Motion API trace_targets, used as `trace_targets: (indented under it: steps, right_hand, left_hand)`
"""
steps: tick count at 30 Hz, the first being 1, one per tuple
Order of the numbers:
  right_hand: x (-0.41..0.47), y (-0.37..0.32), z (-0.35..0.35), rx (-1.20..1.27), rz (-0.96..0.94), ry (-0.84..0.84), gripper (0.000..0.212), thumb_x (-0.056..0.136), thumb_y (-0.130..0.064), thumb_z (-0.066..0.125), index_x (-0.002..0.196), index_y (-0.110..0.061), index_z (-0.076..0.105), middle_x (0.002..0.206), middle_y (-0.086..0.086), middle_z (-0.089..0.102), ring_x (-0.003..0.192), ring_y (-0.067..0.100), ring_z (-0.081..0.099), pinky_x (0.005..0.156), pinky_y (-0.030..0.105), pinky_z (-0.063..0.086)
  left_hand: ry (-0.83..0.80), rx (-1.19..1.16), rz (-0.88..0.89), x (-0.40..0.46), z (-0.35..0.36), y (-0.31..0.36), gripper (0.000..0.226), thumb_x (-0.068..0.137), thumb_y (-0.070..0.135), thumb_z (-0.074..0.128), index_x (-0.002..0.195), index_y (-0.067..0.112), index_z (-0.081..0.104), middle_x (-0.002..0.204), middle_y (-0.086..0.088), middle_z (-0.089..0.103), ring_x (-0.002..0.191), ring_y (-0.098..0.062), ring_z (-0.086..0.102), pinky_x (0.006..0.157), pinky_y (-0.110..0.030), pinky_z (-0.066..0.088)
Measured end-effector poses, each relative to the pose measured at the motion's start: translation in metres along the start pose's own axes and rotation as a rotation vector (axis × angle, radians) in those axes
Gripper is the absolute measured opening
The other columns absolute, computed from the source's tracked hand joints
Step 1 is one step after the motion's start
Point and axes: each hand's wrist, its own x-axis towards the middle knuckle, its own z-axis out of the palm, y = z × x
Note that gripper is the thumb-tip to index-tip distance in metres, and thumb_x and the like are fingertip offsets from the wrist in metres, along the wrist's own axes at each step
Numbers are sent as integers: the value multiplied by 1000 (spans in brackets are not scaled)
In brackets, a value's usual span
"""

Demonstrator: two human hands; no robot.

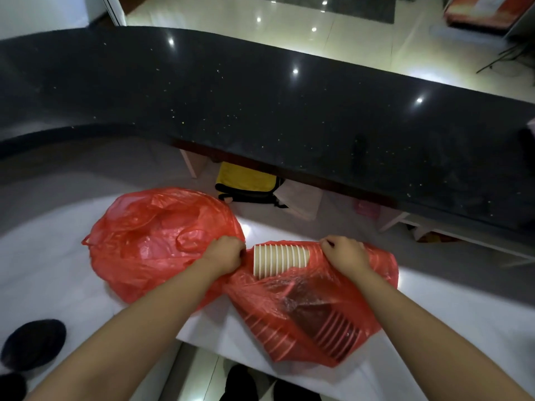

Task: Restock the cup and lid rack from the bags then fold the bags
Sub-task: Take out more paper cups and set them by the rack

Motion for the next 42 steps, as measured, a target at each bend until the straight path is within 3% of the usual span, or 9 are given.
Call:
trace_targets:
  steps: [2, 5, 10, 14, 17, 20, 23, 28, 42]
  right_hand:
    - [-4, -1, -1, 17, -16, 33, 29, 99, -41, 51, 105, -25, 74, 107, 2, 75, 107, 30, 66, 92, 38, 44]
    - [-11, 0, -4, 41, -72, 62, 30, 100, -43, 53, 110, -23, 73, 112, 1, 72, 111, 26, 64, 95, 39, 46]
    - [-21, 8, -8, 101, -200, 22, 42, 98, -50, 56, 129, -23, 65, 131, -2, 63, 125, 22, 55, 105, 39, 40]
    - [-27, 14, -8, -21, -306, -89, 55, 96, -64, 49, 144, -38, 51, 147, -8, 49, 138, 15, 41, 117, 36, 25]
    - [-27, 13, -10, -54, -335, -116, 51, 99, -61, 44, 146, -42, 47, 150, -11, 46, 139, 12, 37, 117, 36, 19]
    - [-25, 6, -16, 37, -336, -103, 43, 104, -49, 44, 143, -35, 54, 146, -10, 52, 137, 13, 43, 116, 35, 25]
    - [-25, -1, -21, 86, -341, -60, 36, 106, -39, 46, 135, -26, 64, 138, -6, 62, 129, 18, 53, 111, 36, 34]
    - [-25, -2, -28, 63, -258, 53, 31, 105, -32, 49, 117, -16, 73, 120, 2, 72, 115, 24, 62, 103, 37, 42]
    - [-20, 16, -32, 41, -101, 58, 28, 105, -34, 46, 95, -25, 70, 108, -1, 73, 105, 25, 66, 90, 39, 48]
  left_hand:
    - [222, -47, 88, -10, -6, 3, 33, 87, 13, 55, 116, 18, 70, 118, -5, 64, 109, -33, 58, 92, -40, 45]
    - [505, -148, 174, -30, -8, 21, 19, 82, 14, 57, 98, 11, 68, 93, -6, 63, 86, -30, 59, 80, -37, 44]
    - [155, -511, -184, -45, -13, 48, 25, 92, 32, 62, 90, 7, 67, 88, -12, 71, 83, -30, 66, 72, -40, 51]
    - [139, -865, -347, -41, -17, 60, 27, 86, 25, 76, 90, -1, 71, 79, -17, 69, 69, -25, 61, 63, -38, 45]
    - [96, -1042, -377, -38, -23, 67, 34, 82, 30, 83, 81, 7, 58, 73, -11, 51, 64, -20, 47, 60, -32, 31]
    - [99, -1092, -385, -33, -29, 74, 36, 82, 26, 83, 82, 9, 52, 74, -9, 43, 67, -19, 43, 60, -31, 30]
    - [101, -1194, -401, -29, -33, 78, 30, 85, 17, 80, 83, 10, 51, 70, -5, 40, 58, -14, 38, 47, -24, 28]
    - [89, -1295, -369, -29, -47, 75, 19, 89, 13, 74, 98, 10, 57, 89, -9, 53, 82, -19, 49, 71, -32, 37]
    - [329, -1211, -414, -42, -108, -8, 24, 87, 11, 73, 109, 10, 61, 107, -13, 67, 98, -28, 64, 76, -34, 49]
